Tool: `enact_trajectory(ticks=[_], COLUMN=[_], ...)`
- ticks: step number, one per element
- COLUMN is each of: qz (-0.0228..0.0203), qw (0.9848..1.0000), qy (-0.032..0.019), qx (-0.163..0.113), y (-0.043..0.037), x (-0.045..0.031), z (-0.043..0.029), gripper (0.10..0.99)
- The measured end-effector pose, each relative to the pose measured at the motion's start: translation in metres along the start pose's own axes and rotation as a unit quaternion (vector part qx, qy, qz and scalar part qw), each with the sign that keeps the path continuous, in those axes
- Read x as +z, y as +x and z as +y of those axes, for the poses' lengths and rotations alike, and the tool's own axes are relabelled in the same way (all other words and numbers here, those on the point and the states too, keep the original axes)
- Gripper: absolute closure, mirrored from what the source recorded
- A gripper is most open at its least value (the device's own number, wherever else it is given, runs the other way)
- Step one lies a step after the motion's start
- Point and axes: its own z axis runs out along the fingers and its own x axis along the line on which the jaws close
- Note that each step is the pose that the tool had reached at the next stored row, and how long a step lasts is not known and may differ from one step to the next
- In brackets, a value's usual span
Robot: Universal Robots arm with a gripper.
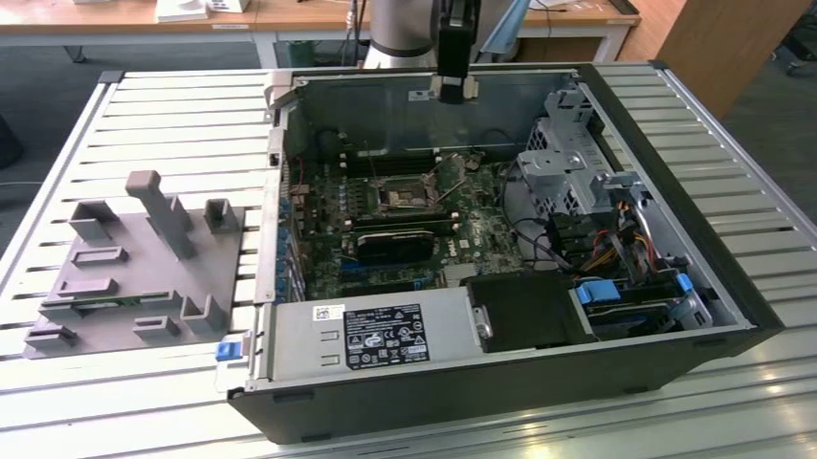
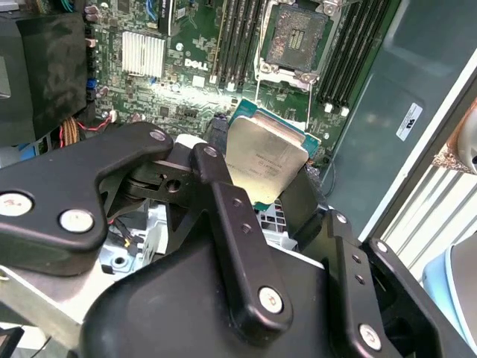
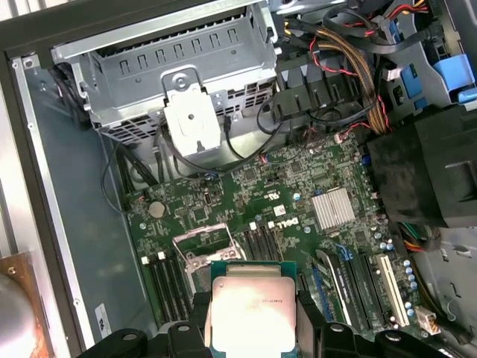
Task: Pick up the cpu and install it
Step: 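Place the cpu into insertion slot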
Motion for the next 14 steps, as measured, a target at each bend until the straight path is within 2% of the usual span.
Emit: enact_trajectory(ticks=[9,14], qz=[0.0,0.0], qw=[1.0,1.0], qy=[0.0,0.0], qx=[0.0,0.0], y=[-0.0002,-0.0012], x=[0.0007,0.0008], z=[-0.0006,-0.0039], gripper=[0.549,0.549])
